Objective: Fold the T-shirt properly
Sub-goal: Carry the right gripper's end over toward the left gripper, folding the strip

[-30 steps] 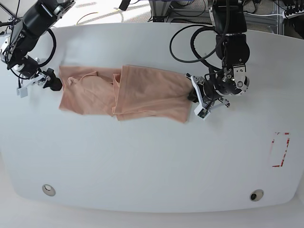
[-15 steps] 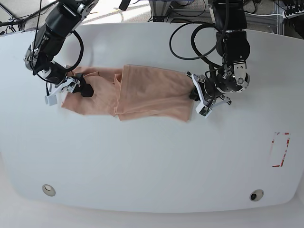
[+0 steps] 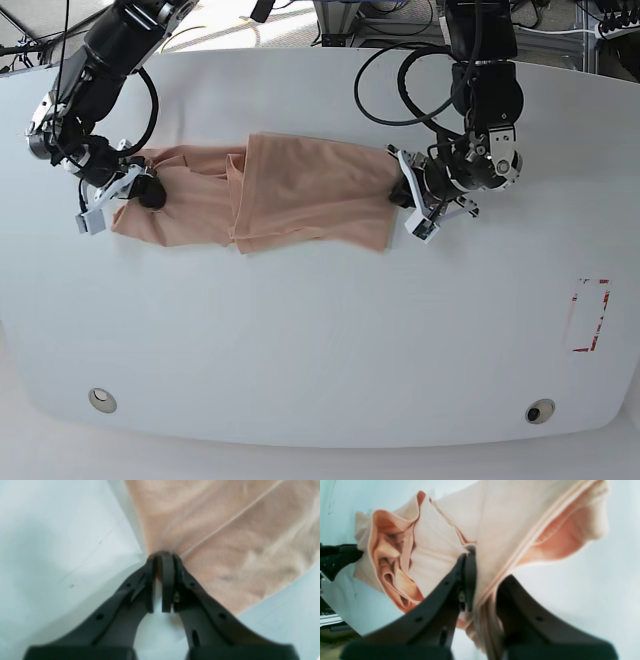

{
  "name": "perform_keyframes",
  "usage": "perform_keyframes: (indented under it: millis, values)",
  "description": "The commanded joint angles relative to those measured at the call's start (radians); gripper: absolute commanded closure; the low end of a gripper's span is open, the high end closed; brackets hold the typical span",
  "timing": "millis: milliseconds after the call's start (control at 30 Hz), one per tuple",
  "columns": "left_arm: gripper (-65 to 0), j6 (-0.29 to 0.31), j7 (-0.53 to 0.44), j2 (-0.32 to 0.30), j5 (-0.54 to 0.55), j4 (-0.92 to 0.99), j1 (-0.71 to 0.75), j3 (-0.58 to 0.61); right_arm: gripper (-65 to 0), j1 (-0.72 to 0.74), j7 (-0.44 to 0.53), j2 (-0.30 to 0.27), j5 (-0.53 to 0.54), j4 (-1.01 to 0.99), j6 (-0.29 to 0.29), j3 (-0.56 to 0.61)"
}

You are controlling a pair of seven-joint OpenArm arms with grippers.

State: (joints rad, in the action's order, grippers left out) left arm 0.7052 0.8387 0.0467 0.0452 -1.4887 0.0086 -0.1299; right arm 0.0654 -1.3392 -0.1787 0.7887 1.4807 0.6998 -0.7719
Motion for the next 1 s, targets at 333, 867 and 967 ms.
perform_keyframes:
  millis: [333, 867, 967]
  values:
    - [-2.1, -0.007, 0.121, 0.08, -0.08, 0.009, 0.004, -0.001, 0.0, 0.012, -0.055, -0.032, 0.011, 0.441, -0.016, 0.254]
    - [-2.1, -0.007, 0.184, 0.11, -0.005, 0.079, -0.031, -0.026, 0.0, -0.031, 0.083, -0.008, 0.001, 0.464, -0.141, 0.69]
    - [-2.1, -0.007, 0.184, 0.11, -0.003, 0.079, -0.029, -0.029, 0.0, -0.04, 0.139, -0.008, 0.001, 0.459, -0.197, 0.78]
